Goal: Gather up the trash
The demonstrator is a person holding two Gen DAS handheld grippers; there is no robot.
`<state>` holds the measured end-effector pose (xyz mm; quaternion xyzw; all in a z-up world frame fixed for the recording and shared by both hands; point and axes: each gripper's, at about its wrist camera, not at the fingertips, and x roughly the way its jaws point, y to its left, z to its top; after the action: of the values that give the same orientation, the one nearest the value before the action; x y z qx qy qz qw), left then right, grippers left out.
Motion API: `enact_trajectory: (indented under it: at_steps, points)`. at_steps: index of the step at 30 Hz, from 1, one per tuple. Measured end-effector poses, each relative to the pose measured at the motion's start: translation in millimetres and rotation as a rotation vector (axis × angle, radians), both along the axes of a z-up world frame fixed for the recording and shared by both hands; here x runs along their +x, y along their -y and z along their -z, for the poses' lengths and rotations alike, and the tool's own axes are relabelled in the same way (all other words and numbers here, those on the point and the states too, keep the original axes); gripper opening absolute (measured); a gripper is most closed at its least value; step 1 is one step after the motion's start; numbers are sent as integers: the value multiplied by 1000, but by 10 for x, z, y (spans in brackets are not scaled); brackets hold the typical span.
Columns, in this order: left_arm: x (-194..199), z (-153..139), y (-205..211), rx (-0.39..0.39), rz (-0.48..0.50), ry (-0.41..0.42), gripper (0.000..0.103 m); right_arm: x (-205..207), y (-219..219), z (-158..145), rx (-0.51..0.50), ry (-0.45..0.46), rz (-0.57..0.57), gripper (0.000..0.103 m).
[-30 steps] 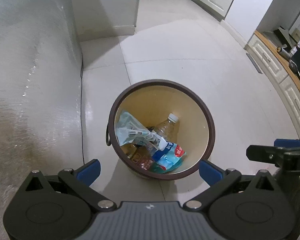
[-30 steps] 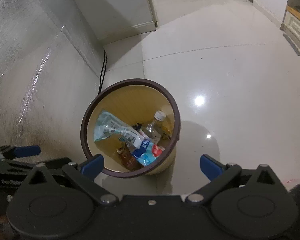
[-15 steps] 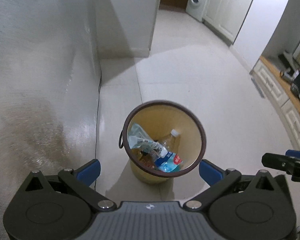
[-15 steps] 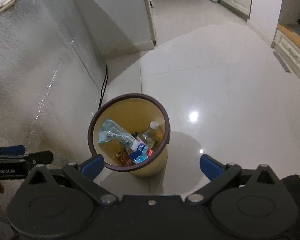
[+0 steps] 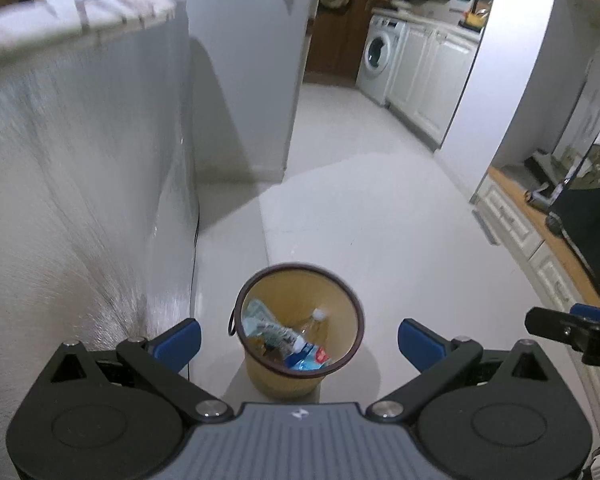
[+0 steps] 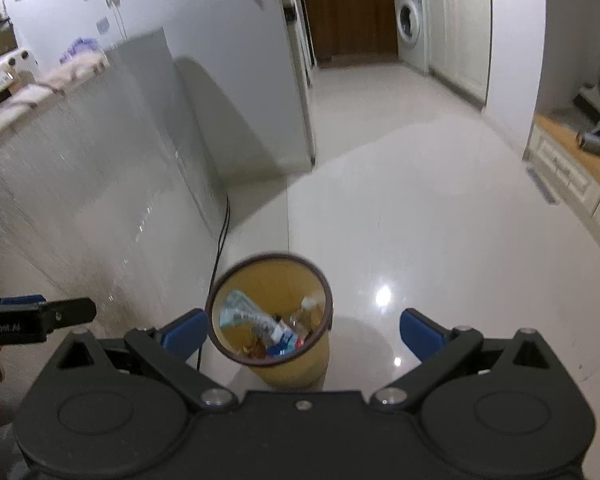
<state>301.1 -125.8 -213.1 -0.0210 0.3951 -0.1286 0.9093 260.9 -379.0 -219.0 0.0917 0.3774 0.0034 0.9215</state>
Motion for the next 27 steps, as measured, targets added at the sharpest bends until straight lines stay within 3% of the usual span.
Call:
enact_trajectory:
  at_steps: [18,27]
  points:
    - [-938,-1552,-189,-34,-36,247,103,-845,-237,-1364,-28,231,-18,103]
    - [-1155,-2276,-803,-2,-107,362,103,-938,-680,-1974,-15,353,-69,103]
